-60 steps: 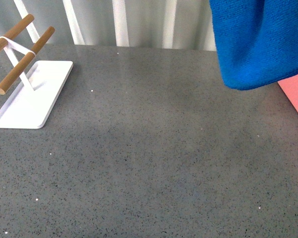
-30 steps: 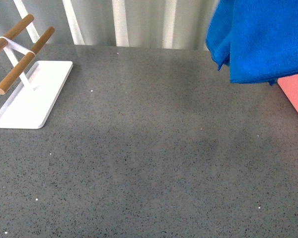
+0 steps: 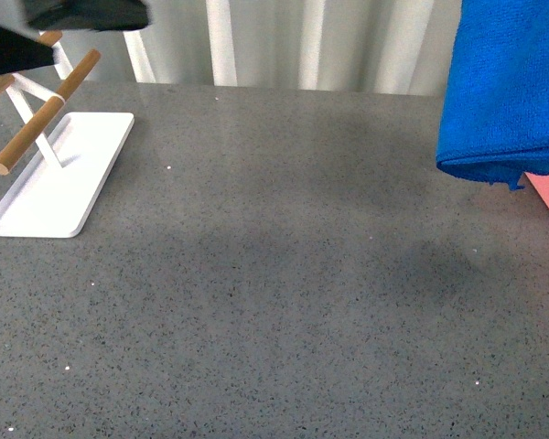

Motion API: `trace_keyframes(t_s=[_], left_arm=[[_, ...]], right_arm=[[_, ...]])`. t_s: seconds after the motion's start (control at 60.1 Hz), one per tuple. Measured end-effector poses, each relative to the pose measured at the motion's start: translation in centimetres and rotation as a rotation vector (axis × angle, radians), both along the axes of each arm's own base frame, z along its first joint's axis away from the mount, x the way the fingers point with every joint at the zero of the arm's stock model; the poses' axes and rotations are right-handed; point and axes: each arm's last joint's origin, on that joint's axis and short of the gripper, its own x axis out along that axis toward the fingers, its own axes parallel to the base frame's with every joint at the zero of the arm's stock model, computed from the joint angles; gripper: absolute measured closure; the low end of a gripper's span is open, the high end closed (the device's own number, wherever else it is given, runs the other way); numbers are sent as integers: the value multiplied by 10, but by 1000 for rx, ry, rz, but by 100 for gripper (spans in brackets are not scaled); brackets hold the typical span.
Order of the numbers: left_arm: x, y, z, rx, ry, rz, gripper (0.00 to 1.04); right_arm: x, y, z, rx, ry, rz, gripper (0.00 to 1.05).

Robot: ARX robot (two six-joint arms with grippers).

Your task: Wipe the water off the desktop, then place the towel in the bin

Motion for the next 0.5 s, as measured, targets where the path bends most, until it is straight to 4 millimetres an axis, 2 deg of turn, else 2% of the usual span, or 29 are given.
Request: trace_keyframes(t_s=[0.1, 0.166, 0.283, 0.366, 0.499], left_arm=[[-28, 21, -9, 34, -15, 74, 8], [-45, 32, -21, 181, -267, 272, 23], [-71, 35, -26, 232, -481, 355, 42], [-84, 34, -25, 246, -536, 354, 62], [-98, 34, -34, 257, -521, 349, 86]], right_arm=[[0, -2, -2, 0, 6, -8, 102], [0, -2, -4, 0, 13, -5, 102], [0, -2, -6, -2, 19, -6, 102], [-1, -2, -8, -9, 23, -4, 102], [-3, -2, -12, -16, 44, -5, 102]])
